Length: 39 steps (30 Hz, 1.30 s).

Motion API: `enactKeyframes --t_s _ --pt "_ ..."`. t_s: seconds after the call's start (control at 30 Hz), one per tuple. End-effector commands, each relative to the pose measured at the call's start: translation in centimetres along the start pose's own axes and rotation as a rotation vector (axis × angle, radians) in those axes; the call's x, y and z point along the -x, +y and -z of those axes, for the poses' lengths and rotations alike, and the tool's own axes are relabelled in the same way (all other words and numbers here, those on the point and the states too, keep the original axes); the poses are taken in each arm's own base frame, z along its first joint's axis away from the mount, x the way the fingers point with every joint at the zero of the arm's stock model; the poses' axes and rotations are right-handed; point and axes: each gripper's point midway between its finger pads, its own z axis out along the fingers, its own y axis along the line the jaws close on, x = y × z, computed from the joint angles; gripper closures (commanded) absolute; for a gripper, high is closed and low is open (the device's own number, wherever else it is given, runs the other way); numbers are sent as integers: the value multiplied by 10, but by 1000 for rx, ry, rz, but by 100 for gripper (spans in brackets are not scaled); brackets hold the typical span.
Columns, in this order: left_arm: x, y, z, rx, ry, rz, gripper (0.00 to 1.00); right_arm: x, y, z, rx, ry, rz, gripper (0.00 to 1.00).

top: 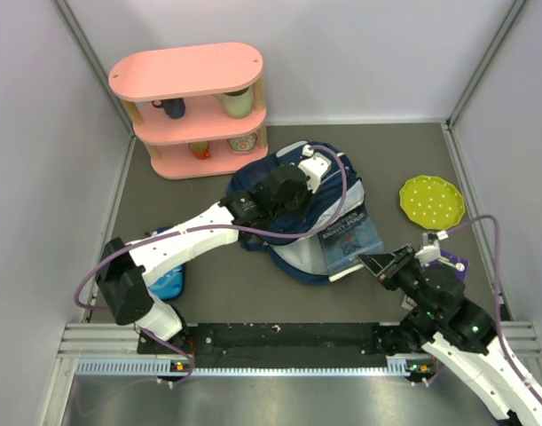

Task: Pack the student bag
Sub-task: Place the book in the student bag.

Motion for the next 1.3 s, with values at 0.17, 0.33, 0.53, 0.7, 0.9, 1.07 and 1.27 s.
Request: enactKeyframes --t_s 0.17,0.33,0.53,0.7,0.9,1.07,1.27 --pt "109 -2 60 -66 -348 99 100 1 93 -29 446 -5 -125 100" --pt "111 -1 66 -86 -360 100 100 2 99 -50 513 -23 -118 100" --pt "110 -1 67 -95 -358 96 100 -1 111 -66 565 33 -135 100" --pt "104 7 63 -88 -342 106 100 2 124 -61 569 35 -70 100" --pt "104 14 62 -91 -342 118 100 10 127 -37 555 8 -40 100" --pt "109 9 65 -125 -359 117 100 8 124 -41 568 14 -73 100" --pt "115 -19 76 -293 -376 88 100 1 123 -63 600 28 -87 100"
